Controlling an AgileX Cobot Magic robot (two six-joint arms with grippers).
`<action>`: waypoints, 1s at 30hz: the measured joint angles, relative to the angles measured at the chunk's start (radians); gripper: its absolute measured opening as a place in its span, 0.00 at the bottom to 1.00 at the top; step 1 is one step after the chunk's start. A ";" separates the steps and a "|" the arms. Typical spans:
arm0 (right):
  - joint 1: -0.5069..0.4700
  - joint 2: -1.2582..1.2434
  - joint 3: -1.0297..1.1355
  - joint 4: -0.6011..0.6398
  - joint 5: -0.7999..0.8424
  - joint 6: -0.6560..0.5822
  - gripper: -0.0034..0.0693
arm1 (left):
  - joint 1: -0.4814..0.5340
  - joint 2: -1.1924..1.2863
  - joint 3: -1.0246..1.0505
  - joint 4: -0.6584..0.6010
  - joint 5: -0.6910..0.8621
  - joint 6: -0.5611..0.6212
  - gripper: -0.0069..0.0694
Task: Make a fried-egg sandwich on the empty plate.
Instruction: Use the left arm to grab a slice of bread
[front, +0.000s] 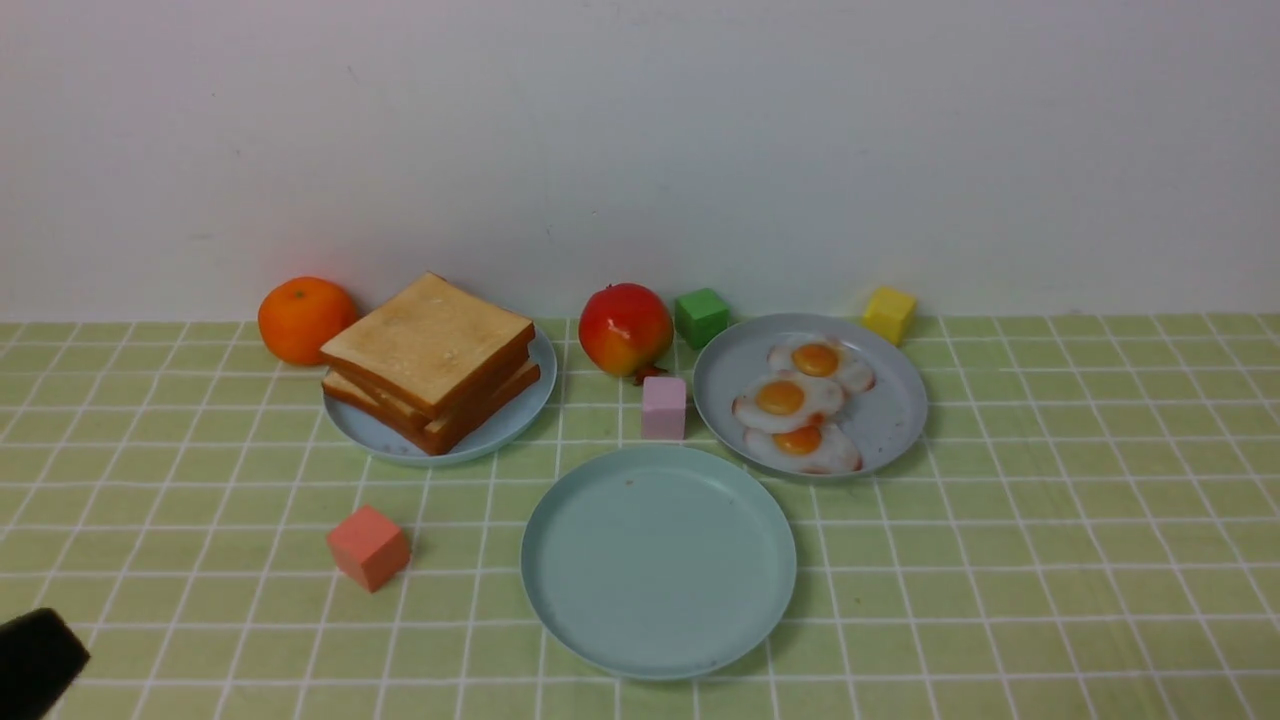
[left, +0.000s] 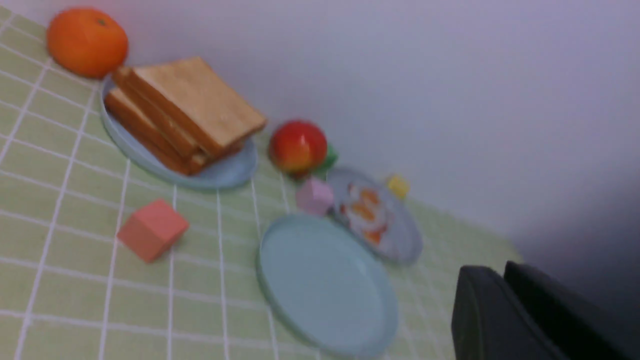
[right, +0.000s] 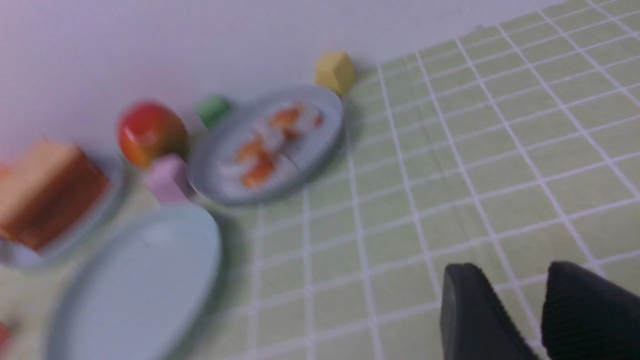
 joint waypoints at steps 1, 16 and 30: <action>0.000 0.000 0.000 0.082 -0.046 0.040 0.37 | -0.021 0.087 -0.058 0.022 0.079 0.041 0.16; 0.000 0.184 -0.442 0.306 0.491 -0.176 0.06 | -0.076 0.839 -0.458 0.072 0.235 0.273 0.08; 0.181 0.663 -0.893 0.034 0.812 -0.295 0.05 | -0.227 1.281 -0.760 0.211 0.119 0.391 0.07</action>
